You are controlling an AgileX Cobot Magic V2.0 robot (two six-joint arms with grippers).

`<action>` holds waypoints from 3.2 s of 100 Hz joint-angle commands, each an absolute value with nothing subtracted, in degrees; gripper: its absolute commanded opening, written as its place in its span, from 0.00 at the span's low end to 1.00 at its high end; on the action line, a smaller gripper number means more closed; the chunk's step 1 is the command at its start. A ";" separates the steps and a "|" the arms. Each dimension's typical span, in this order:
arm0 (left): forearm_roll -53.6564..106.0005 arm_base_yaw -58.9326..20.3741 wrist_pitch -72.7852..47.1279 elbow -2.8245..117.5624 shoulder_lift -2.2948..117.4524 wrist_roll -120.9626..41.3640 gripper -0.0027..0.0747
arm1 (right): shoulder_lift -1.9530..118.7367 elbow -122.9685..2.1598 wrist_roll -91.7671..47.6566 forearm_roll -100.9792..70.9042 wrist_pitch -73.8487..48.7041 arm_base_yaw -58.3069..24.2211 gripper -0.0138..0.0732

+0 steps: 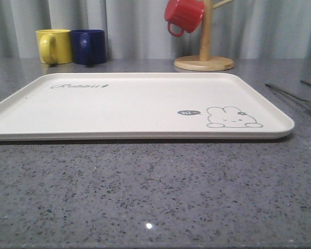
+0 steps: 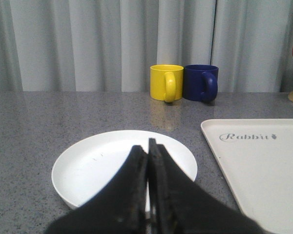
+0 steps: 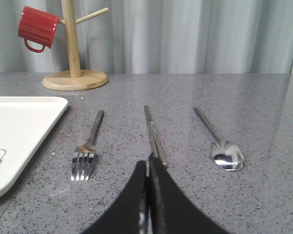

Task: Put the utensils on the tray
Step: 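Lower the left gripper over the white plate and grasp its rim, then lift the white plate with the left gripper and set it on the tray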

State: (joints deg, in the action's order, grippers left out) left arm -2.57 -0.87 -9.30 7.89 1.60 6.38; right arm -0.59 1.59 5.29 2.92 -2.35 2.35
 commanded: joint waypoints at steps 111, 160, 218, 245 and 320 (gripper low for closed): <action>-1.85 9.66 -45.27 63.22 73.34 11.42 0.74 | -1.69 1.58 4.79 3.74 2.04 2.59 0.07; 3.80 16.54 -51.96 68.04 83.54 11.42 0.74 | -1.69 1.58 4.79 3.74 2.04 2.59 0.07; 6.75 17.50 -49.70 68.04 91.59 11.42 0.63 | -1.69 1.58 4.79 3.74 2.04 2.59 0.07; 7.29 17.50 -50.09 68.04 91.58 11.42 0.01 | -1.69 1.58 4.79 3.74 2.04 2.59 0.07; 15.40 8.93 -48.99 77.50 79.32 4.26 0.01 | -1.69 1.58 4.79 3.74 2.04 2.59 0.07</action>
